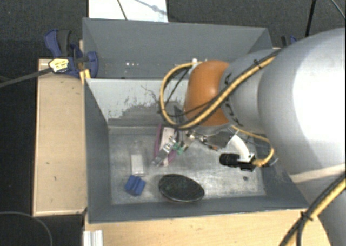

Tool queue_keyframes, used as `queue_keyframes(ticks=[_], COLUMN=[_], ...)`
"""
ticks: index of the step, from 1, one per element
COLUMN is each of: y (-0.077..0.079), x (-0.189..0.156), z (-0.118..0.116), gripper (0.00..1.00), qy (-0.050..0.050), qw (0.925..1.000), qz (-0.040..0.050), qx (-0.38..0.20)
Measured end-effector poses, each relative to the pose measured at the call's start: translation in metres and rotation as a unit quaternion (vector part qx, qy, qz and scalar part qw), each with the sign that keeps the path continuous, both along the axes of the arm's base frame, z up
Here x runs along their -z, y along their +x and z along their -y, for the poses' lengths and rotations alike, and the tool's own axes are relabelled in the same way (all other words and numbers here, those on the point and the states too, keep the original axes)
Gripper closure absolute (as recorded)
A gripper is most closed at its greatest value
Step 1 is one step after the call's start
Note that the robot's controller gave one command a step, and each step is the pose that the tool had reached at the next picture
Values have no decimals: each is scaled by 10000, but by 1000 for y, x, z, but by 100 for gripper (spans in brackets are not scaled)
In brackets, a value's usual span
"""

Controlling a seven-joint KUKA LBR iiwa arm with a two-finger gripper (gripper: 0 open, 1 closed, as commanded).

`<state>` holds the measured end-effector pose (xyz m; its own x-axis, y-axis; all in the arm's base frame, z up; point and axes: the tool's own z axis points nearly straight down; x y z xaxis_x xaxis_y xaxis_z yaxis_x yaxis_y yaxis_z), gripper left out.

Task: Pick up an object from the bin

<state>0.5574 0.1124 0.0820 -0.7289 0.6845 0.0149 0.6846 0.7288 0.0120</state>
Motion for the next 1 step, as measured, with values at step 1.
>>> queue_keyframes(ticks=[1], y=[6], x=[-15], z=[-30], gripper=[0], qy=[-89], qw=[9877], qz=[55], qx=[-1558])
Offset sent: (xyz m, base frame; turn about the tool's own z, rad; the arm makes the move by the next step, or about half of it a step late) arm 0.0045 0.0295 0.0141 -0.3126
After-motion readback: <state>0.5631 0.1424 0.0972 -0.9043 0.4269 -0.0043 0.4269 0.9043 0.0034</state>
